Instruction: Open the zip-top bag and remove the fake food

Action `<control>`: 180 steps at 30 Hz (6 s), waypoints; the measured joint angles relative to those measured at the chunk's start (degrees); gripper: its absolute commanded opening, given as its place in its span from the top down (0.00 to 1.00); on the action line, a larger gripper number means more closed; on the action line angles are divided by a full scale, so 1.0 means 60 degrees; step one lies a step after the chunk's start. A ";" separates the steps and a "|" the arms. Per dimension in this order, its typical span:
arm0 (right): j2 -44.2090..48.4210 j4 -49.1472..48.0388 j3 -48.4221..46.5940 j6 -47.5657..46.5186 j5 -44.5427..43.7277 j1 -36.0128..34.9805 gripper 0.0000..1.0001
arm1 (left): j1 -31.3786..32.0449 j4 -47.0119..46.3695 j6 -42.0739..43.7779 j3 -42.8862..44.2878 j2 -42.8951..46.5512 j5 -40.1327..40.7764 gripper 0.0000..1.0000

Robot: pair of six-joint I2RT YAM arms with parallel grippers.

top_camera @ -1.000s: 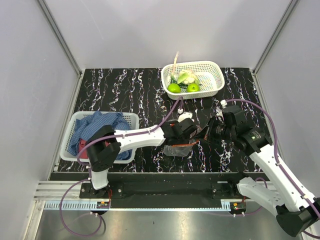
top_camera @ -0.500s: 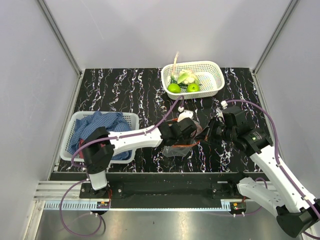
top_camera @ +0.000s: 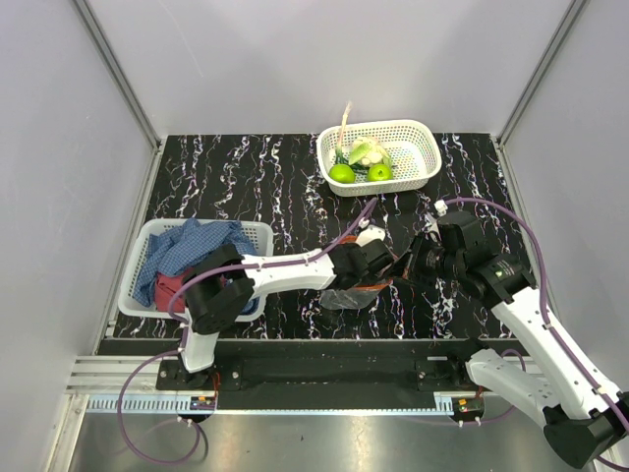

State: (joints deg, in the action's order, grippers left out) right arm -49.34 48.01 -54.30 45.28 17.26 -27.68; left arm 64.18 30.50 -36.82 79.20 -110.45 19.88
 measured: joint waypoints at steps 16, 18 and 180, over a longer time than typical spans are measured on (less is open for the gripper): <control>0.0350 0.0386 0.0000 -0.0361 -0.0335 0.0000 1.00 | -0.0062 0.0652 0.0474 0.0707 0.0175 -0.1188 0.87; 0.0481 0.0641 -0.0047 -0.0576 -0.0670 0.0004 1.00 | -0.0076 0.0718 0.0459 0.0834 0.0590 -0.1891 0.87; -0.0025 0.0168 -0.0215 -0.0579 -0.0182 0.0142 1.00 | -0.1126 -0.1341 0.0259 0.0812 -0.0087 -0.0943 1.00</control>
State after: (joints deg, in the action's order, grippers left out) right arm -49.50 49.01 -55.59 41.80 16.16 -26.83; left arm 57.43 22.46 -35.27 84.07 -110.98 14.22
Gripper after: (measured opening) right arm 0.009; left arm 0.556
